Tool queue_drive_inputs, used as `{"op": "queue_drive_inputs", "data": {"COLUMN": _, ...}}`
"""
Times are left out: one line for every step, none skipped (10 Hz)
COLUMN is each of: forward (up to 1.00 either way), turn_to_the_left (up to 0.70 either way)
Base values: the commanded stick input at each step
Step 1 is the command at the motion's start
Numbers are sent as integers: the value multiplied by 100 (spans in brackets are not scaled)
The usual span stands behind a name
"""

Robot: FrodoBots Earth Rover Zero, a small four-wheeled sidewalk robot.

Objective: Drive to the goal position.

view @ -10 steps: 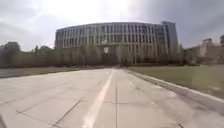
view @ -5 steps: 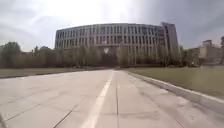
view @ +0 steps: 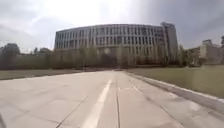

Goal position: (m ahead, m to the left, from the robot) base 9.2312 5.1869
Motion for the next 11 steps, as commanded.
{"op": "queue_drive_inputs", "data": {"forward": 70, "turn_to_the_left": 0}}
{"op": "queue_drive_inputs", "data": {"forward": 70, "turn_to_the_left": 0}}
{"op": "queue_drive_inputs", "data": {"forward": 70, "turn_to_the_left": 0}}
{"op": "queue_drive_inputs", "data": {"forward": 70, "turn_to_the_left": 0}}
{"op": "queue_drive_inputs", "data": {"forward": 70, "turn_to_the_left": 0}}
{"op": "queue_drive_inputs", "data": {"forward": 70, "turn_to_the_left": 0}}
{"op": "queue_drive_inputs", "data": {"forward": 70, "turn_to_the_left": 0}}
{"op": "queue_drive_inputs", "data": {"forward": 70, "turn_to_the_left": 0}}
{"op": "queue_drive_inputs", "data": {"forward": 70, "turn_to_the_left": 0}}
{"op": "queue_drive_inputs", "data": {"forward": 70, "turn_to_the_left": 0}}
{"op": "queue_drive_inputs", "data": {"forward": 70, "turn_to_the_left": 0}}
